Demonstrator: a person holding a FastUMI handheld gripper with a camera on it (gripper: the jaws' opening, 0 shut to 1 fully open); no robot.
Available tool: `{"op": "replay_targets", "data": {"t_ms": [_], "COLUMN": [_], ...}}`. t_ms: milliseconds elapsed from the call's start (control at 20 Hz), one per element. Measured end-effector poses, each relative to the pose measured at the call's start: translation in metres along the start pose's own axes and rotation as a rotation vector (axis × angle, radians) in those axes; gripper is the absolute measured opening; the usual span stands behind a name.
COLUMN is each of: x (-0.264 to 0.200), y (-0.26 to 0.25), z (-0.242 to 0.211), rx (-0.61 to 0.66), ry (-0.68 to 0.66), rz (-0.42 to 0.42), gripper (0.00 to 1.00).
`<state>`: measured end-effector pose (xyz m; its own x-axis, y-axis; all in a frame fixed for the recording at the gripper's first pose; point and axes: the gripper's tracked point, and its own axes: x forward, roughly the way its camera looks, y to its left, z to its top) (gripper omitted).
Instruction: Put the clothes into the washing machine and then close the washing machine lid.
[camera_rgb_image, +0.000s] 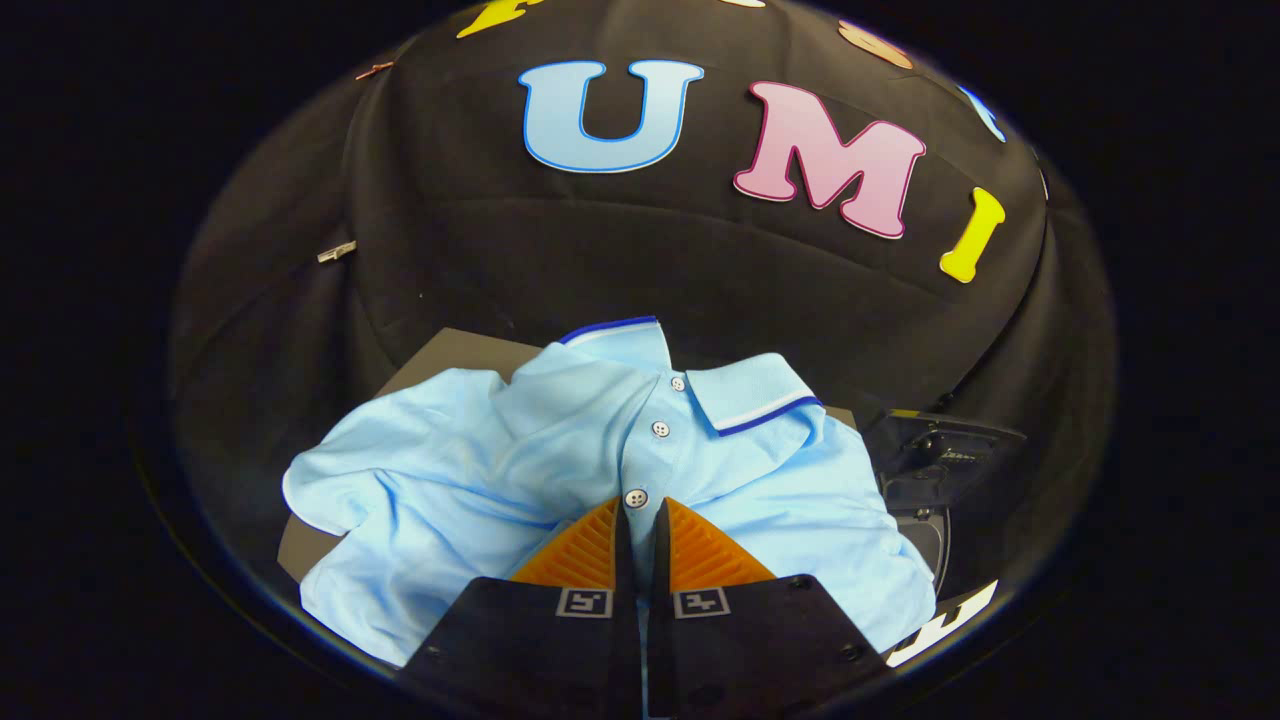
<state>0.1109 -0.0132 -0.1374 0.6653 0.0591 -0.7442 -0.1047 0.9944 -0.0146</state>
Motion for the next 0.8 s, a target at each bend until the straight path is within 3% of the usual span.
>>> {"op": "replay_targets", "data": {"t_ms": [200, 500, 800], "x": [-0.027, -0.044, -0.054], "y": [-0.006, -0.038, -0.068], "z": [0.005, -0.003, -0.002], "rx": [-0.015, -0.019, 0.041], "ry": [-0.044, -0.053, -0.028], "rz": [0.065, 0.050, 0.180], "gripper": [0.05, 0.05, 0.06]}}
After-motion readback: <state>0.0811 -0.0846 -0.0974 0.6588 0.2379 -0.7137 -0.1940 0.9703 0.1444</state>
